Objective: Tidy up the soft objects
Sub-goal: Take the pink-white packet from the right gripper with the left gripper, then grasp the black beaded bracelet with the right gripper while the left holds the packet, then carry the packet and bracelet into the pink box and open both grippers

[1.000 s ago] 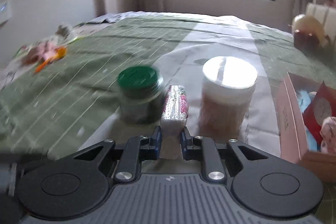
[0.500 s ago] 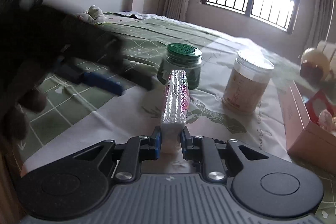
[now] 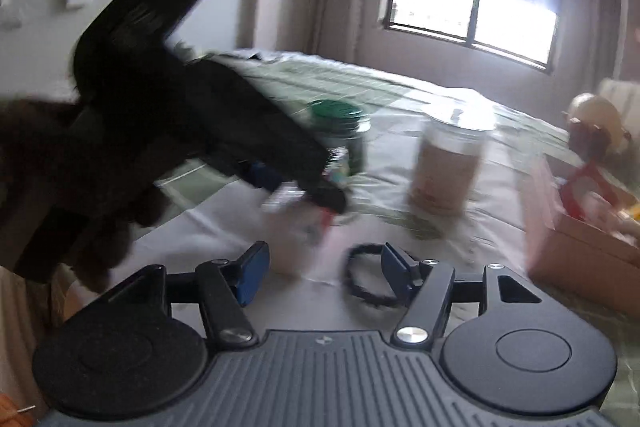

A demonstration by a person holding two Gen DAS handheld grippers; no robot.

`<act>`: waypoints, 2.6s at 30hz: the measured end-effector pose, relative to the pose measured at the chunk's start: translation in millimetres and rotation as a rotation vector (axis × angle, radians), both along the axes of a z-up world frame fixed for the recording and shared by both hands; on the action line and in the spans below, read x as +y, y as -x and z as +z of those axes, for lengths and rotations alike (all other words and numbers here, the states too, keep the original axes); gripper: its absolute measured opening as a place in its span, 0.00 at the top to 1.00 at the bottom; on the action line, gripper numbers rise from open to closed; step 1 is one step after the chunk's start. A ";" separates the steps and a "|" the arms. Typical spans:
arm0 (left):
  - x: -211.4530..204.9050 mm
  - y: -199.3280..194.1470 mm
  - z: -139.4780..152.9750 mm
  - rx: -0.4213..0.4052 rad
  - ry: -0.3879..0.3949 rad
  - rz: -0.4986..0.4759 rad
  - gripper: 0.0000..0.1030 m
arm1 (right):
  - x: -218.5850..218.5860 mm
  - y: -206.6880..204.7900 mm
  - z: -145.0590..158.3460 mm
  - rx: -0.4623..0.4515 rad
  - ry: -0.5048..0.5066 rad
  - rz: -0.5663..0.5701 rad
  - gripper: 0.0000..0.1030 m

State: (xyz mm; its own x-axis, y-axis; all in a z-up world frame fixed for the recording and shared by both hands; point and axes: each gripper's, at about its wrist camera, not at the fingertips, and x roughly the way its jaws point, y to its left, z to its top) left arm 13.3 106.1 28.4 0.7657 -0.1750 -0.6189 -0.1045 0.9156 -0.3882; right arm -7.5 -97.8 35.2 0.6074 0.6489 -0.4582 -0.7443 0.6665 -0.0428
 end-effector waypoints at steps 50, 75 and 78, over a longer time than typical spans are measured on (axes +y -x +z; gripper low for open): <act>-44.2 28.9 -15.1 -0.099 -0.153 -0.081 0.74 | -59.1 -35.1 -24.5 0.166 0.008 -0.256 0.73; -158.1 -196.8 113.4 -0.312 0.091 -0.422 0.74 | -207.7 -243.7 151.5 0.110 -0.224 -0.477 0.92; -163.8 -233.4 76.5 -0.164 0.053 -0.398 0.77 | -199.6 -283.4 117.6 0.201 -0.212 -0.505 0.92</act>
State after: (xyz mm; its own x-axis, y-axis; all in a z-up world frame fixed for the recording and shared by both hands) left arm 246.6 -57.7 104.9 0.7195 -0.5045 -0.4773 0.3194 0.8506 -0.4176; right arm 275.9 -297.4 152.8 0.7802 0.3912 -0.4882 -0.3115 0.9197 0.2391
